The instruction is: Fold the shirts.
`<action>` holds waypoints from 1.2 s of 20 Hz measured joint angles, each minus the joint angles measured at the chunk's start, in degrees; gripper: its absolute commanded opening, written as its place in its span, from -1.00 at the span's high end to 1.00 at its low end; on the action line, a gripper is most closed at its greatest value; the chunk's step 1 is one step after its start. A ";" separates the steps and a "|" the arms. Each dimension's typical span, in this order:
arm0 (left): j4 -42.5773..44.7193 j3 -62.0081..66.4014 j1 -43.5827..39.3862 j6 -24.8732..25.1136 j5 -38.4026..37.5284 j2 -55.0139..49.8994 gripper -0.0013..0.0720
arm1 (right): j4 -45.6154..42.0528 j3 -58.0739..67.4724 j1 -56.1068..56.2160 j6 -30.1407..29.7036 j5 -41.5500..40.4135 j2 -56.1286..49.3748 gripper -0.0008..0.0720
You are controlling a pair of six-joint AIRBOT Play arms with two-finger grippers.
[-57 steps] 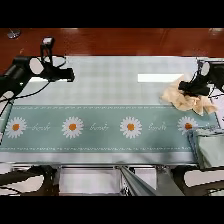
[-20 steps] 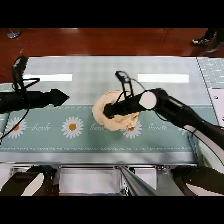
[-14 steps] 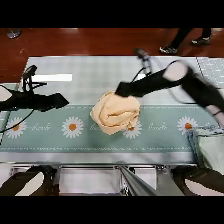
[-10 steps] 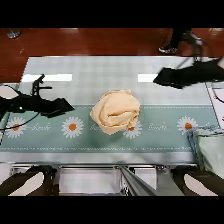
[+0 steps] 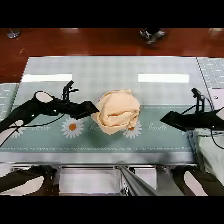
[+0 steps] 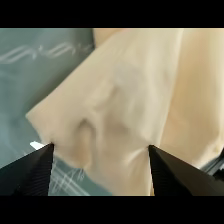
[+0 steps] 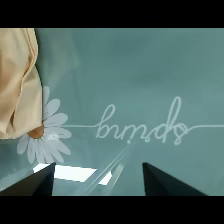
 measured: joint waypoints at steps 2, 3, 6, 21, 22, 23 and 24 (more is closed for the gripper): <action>-1.33 1.29 -1.11 0.22 1.60 -2.51 0.33 | 1.64 -2.01 3.30 0.83 -3.91 -1.42 -0.71; -1.86 2.05 -1.42 0.48 1.70 -3.56 0.88 | 2.99 -2.62 5.25 1.27 -6.05 -2.73 -0.71; -2.64 5.18 -1.31 3.23 0.59 -5.44 0.90 | 7.61 -3.61 11.21 1.64 -10.43 -7.45 -0.71; -3.34 13.38 7.89 7.28 -7.45 -5.92 0.90 | 22.73 10.51 29.42 1.25 -20.98 -30.88 0.91; -3.34 13.81 8.22 7.32 -8.28 -5.90 0.90 | 22.56 11.63 29.42 0.85 -20.26 -31.30 0.91; -3.32 14.53 8.66 7.32 -8.96 -5.81 0.90 | 22.38 13.14 29.14 0.55 -19.41 -31.34 0.91; -3.30 15.72 9.31 7.34 -9.92 -5.46 0.90 | 21.68 15.41 28.55 0.26 -18.47 -31.17 0.91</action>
